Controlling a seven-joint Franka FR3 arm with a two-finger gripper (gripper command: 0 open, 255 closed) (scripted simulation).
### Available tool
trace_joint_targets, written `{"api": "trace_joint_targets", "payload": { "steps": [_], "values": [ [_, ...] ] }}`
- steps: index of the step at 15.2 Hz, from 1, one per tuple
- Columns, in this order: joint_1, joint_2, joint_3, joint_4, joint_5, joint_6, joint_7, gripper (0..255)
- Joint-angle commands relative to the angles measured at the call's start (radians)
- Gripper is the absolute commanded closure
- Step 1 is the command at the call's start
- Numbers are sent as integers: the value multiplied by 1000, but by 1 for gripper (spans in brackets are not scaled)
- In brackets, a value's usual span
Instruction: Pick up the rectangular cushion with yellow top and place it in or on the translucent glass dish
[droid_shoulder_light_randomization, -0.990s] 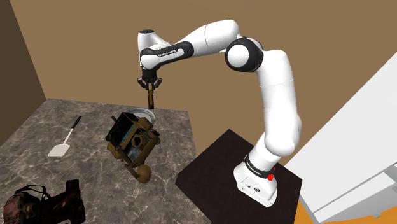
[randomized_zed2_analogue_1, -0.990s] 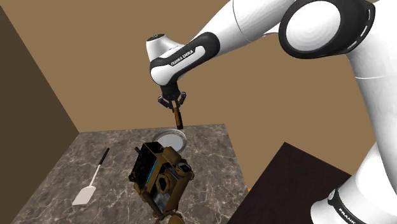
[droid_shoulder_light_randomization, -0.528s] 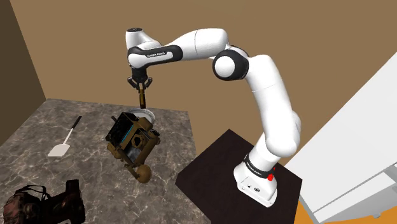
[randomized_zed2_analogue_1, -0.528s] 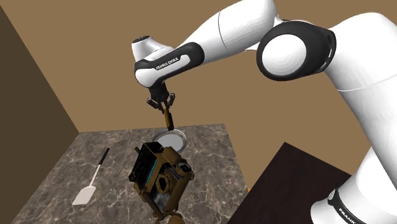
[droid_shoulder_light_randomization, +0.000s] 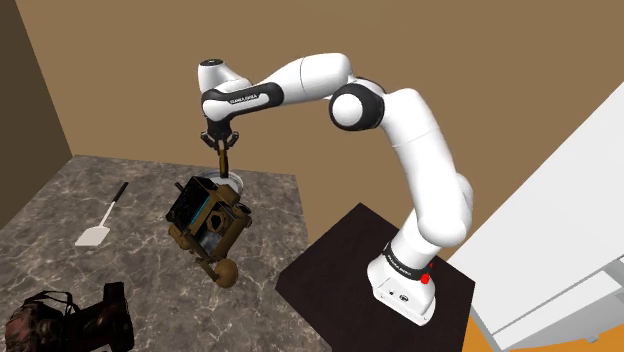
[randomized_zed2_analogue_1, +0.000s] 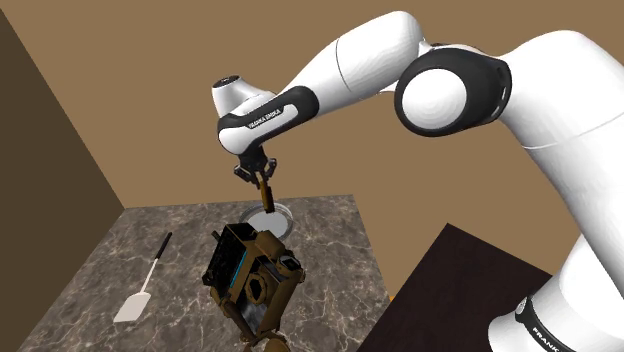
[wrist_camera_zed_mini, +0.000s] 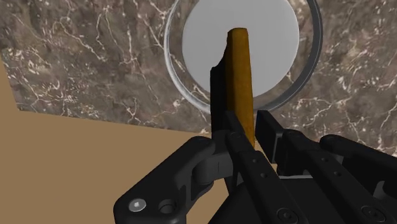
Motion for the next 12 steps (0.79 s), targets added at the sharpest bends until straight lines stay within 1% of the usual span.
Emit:
{"api": "trace_joint_targets", "payload": {
  "steps": [1, 9, 12],
  "values": [
    [1, 17, -1, 4, -2, 14, 3, 255],
    [4, 85, -8, 12, -10, 72, 15, 255],
    [4, 85, -8, 12, -10, 72, 15, 255]
  ]
}}
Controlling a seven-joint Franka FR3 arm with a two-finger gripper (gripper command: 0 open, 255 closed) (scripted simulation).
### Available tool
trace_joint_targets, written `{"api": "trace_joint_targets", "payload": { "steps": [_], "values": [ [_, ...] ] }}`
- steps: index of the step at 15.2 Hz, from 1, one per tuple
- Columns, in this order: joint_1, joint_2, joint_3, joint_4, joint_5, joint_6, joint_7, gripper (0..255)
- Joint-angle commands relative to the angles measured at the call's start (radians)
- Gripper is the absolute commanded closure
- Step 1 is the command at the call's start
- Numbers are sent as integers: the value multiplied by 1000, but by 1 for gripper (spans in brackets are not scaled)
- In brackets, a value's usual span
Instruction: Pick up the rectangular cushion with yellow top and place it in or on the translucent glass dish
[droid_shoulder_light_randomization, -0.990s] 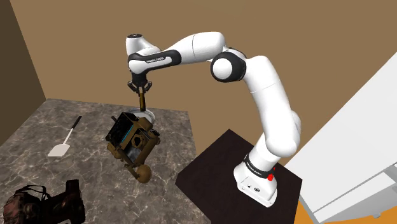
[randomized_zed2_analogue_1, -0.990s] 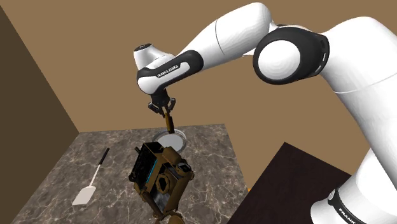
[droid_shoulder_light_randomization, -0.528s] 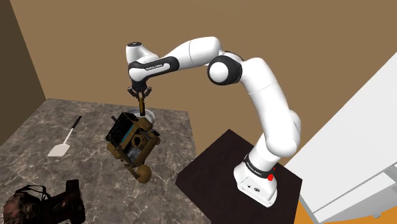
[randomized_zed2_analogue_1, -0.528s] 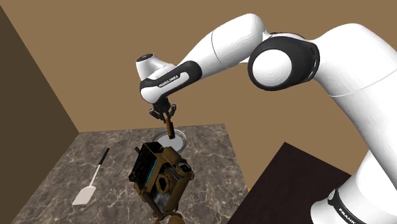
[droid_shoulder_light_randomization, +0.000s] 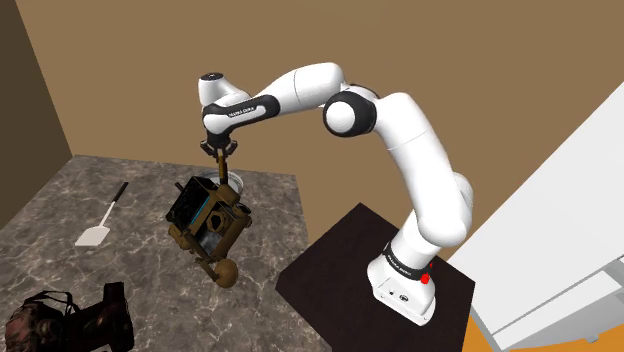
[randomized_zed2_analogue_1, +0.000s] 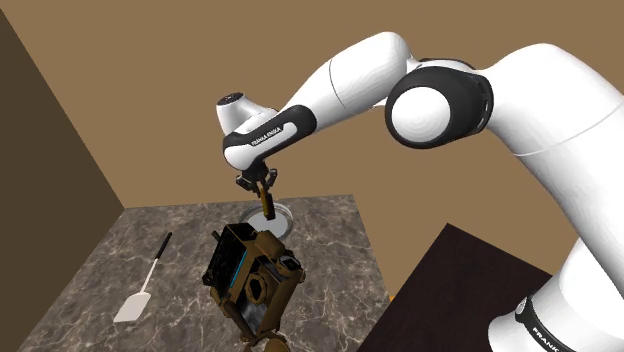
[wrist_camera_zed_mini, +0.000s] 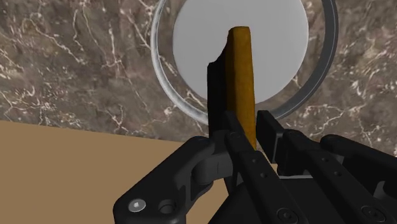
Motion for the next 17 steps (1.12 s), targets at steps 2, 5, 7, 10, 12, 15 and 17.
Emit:
{"api": "trace_joint_targets", "payload": {
  "steps": [2, 5, 7, 10, 12, 15, 17],
  "values": [
    [2, 16, 1, 3, 1, -4, 0, 255],
    [2, 16, 1, 3, 1, -4, 0, 255],
    [3, 7, 2, -9, 1, -1, 3, 0],
    [1, 10, 2, -7, 1, -2, 1, 0],
    [3, -4, 4, 1, 4, -23, -1, 0],
    [9, -56, 10, 5, 10, -79, -4, 0],
    [9, -56, 10, 5, 10, -79, -4, 0]
  ]
}}
